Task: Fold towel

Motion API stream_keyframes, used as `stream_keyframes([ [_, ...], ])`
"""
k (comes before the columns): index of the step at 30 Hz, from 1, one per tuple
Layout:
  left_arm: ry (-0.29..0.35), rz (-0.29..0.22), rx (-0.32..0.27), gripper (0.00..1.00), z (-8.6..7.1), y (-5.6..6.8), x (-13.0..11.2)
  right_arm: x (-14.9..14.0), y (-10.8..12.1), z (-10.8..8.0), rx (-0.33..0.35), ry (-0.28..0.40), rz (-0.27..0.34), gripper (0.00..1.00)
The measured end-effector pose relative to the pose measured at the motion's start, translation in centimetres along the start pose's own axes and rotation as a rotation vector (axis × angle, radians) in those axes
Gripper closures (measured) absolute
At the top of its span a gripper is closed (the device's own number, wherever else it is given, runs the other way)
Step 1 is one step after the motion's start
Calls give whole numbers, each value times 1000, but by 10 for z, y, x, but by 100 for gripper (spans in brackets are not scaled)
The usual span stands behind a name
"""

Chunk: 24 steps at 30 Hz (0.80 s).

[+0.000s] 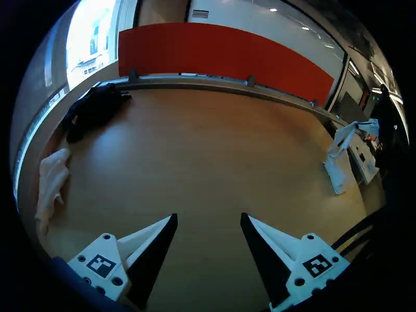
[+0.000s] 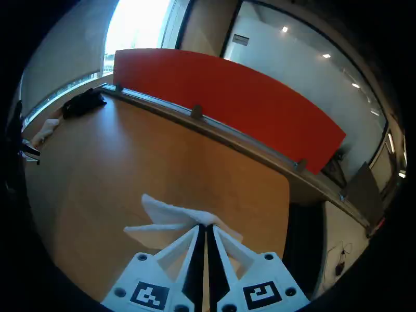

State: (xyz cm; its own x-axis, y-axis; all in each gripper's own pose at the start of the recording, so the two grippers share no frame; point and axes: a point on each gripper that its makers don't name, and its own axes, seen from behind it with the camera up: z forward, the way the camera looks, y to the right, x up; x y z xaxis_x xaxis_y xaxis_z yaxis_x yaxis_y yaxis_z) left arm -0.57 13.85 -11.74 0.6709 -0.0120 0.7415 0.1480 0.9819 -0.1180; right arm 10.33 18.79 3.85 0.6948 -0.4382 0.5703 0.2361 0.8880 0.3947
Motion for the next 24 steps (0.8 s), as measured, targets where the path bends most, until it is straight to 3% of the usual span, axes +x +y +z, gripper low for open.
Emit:
stream_keyframes([
  [12,1,-8,11,11,0,-5,2,30,4,10,-2,34,-15,97],
  [24,-5,-13,17,10,2,-5,1,40,8,20,-2,42,-17,97],
])
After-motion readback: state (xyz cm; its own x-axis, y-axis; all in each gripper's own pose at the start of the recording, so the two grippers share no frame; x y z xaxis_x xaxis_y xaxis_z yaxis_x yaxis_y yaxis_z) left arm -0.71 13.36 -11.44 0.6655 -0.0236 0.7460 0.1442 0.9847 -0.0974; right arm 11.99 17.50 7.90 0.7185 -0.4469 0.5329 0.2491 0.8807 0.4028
